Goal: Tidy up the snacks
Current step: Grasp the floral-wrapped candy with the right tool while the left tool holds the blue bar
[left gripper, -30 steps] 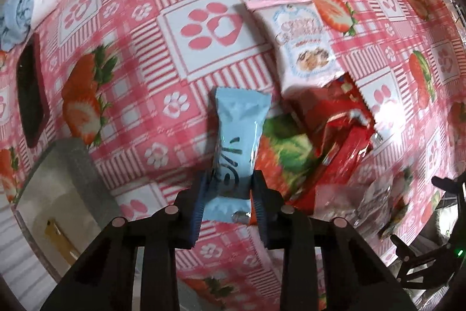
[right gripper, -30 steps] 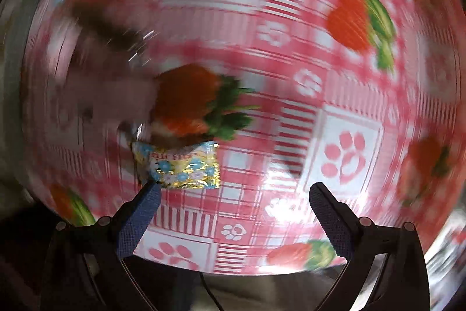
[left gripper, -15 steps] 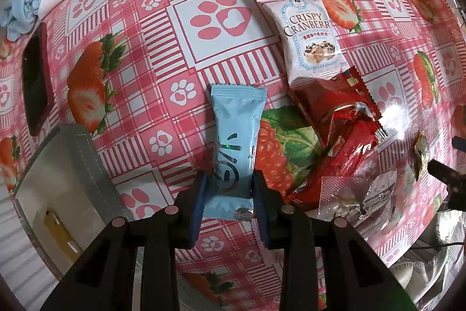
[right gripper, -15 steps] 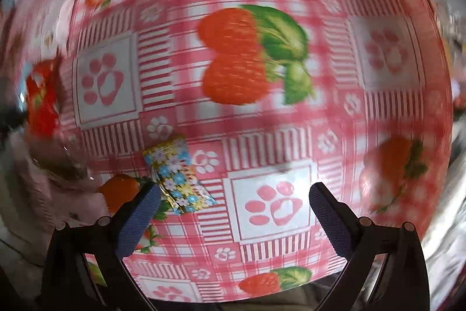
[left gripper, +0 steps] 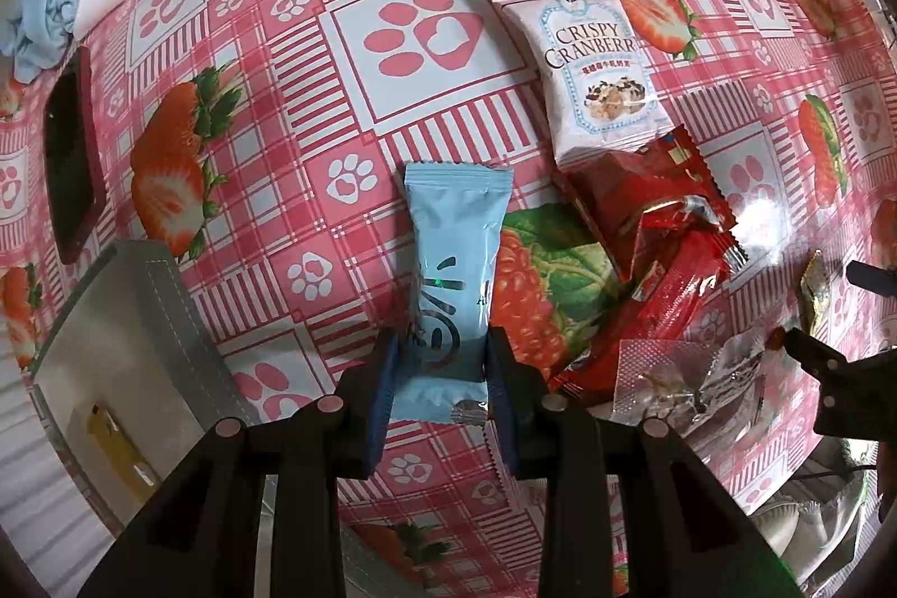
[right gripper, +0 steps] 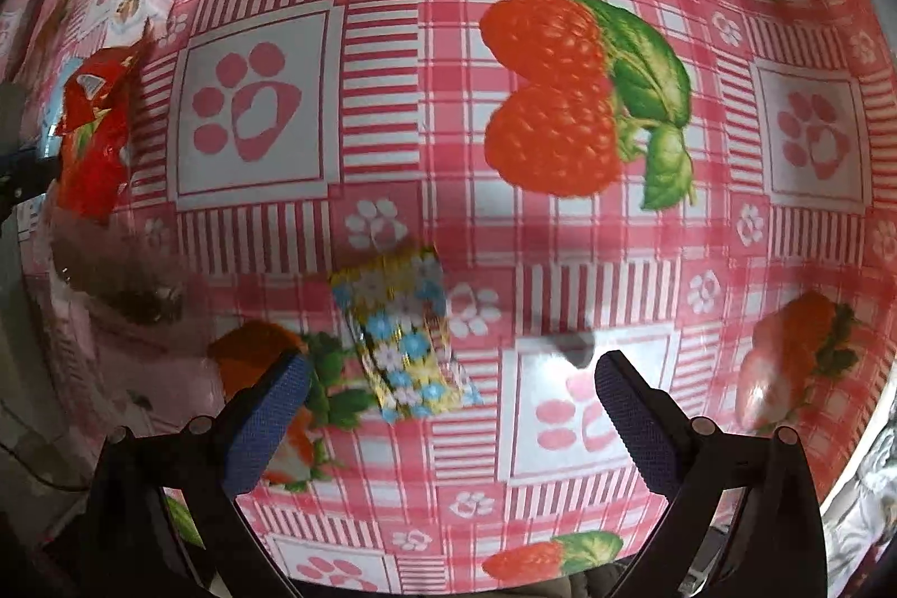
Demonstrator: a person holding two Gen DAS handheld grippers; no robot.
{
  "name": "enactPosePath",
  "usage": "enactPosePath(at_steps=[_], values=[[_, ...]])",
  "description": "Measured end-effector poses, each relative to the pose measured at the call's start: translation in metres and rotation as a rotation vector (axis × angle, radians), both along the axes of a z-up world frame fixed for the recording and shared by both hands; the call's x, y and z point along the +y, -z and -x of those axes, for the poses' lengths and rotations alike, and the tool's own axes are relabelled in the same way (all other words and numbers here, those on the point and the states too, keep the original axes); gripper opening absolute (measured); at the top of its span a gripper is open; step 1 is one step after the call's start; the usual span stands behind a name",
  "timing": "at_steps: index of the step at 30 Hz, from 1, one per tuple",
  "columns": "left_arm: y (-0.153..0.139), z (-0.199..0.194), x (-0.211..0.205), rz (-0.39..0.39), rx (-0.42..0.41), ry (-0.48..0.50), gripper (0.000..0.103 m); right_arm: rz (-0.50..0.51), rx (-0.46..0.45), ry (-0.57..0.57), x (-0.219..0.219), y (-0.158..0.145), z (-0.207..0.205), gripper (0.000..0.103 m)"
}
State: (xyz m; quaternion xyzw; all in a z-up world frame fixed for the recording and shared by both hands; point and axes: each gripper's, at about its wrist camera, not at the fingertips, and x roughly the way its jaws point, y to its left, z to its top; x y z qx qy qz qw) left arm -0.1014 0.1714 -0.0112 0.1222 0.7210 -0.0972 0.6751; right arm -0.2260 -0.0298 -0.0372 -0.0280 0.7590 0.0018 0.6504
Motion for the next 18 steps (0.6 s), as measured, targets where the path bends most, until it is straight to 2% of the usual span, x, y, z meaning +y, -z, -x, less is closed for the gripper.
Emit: enactPosePath(at_steps=[6,7,12,14,15,18], values=[[0.0,-0.001,0.0,-0.001,0.001,0.004,0.035,-0.044,-0.007,0.028,-0.002,-0.001,-0.021,0.103],[0.0,-0.001,0.0,-0.003,0.002,0.006,0.036,-0.046,-0.011,0.03,-0.002,-0.01,-0.021,0.103],[0.0,-0.008,-0.002,-0.017,-0.002,0.021,0.052,-0.057,-0.028,0.022,0.0,-0.012,-0.023,0.103],[0.0,-0.012,-0.004,-0.016,-0.004,0.024,0.057,-0.058,-0.002,0.001,-0.004,0.004,-0.011,0.103],[0.001,-0.013,-0.005,-0.017,-0.004,0.026,0.058,-0.058,0.008,0.002,-0.003,0.007,-0.016,0.103],[0.001,-0.017,-0.009,-0.018,-0.01,0.028,0.06,-0.057,0.024,0.014,-0.018,-0.011,-0.049,0.103]])
